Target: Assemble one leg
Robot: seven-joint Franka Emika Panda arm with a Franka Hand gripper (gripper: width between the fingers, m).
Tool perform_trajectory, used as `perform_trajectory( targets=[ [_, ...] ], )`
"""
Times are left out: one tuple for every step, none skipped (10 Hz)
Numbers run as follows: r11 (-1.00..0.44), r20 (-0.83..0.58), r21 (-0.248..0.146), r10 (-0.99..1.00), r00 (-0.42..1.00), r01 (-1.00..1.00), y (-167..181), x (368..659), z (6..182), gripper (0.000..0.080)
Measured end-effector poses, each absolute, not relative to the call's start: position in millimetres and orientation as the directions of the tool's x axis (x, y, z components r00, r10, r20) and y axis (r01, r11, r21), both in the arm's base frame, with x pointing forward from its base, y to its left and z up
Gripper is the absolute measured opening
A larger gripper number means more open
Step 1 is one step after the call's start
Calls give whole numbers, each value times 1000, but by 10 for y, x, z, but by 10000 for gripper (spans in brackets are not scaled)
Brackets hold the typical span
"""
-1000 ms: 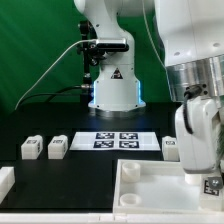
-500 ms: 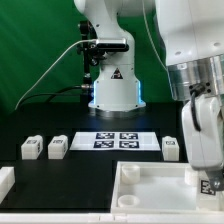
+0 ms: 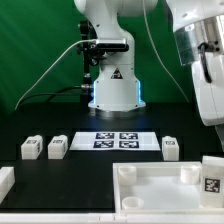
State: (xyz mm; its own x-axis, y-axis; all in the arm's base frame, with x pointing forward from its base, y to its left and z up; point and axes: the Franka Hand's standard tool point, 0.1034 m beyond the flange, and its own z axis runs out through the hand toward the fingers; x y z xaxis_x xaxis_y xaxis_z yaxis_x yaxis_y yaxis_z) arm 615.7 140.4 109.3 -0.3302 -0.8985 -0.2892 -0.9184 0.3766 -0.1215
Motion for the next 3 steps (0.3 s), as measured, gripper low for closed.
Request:
perform_trajectory(
  targets=[
    [376,-289,-120,-899,-330,-919,1407,6154,1086,649],
    [374,-288,-121,-900,-328,-919,1407,6155,1086,649],
    [372,-288,-121,-900,-326,-920,1407,6154,1084,649]
  ],
)
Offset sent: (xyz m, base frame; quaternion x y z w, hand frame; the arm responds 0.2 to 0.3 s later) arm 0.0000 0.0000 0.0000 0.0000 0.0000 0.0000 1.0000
